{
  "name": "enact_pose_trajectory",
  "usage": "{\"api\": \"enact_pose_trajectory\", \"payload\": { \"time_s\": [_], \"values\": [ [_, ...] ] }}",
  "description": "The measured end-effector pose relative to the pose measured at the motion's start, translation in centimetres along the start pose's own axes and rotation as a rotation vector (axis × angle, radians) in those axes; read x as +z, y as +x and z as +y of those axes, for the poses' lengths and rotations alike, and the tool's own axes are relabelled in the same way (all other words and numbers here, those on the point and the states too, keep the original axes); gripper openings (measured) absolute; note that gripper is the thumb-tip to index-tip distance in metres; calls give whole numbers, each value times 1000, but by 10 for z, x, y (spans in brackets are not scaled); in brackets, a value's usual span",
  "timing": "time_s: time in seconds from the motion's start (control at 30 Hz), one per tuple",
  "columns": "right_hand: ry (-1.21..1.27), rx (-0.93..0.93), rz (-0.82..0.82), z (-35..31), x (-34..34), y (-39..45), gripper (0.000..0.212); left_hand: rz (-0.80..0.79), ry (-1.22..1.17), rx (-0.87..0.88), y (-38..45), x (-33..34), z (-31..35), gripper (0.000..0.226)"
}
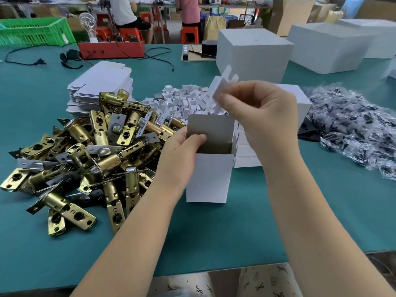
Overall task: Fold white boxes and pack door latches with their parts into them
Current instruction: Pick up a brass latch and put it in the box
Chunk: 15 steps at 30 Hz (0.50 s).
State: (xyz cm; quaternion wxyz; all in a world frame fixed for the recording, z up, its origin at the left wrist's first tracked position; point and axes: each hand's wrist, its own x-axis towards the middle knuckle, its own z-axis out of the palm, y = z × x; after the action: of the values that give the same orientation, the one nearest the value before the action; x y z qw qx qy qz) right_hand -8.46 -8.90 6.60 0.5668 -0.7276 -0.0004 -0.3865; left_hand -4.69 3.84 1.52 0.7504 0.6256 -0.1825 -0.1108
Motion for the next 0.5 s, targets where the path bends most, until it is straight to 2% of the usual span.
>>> {"api": "enact_pose_trajectory", "payload": {
  "time_s": [0.1,0.17,0.3,0.5],
  "values": [
    [-81,-69,-27,12,-8,-12,28,8,-15,-12,1,1,-1,43],
    [-210,-205,-78,20,-12,-19,33,13,-21,-14,1,2,-3,43],
    [-507,-448,-149,30,-17,-27,23,17,-30,18,2,3,-5,32],
    [-562,-347,-390,26,-26,-29,22,-3,-40,56,2,2,-7,47]
  ]
}}
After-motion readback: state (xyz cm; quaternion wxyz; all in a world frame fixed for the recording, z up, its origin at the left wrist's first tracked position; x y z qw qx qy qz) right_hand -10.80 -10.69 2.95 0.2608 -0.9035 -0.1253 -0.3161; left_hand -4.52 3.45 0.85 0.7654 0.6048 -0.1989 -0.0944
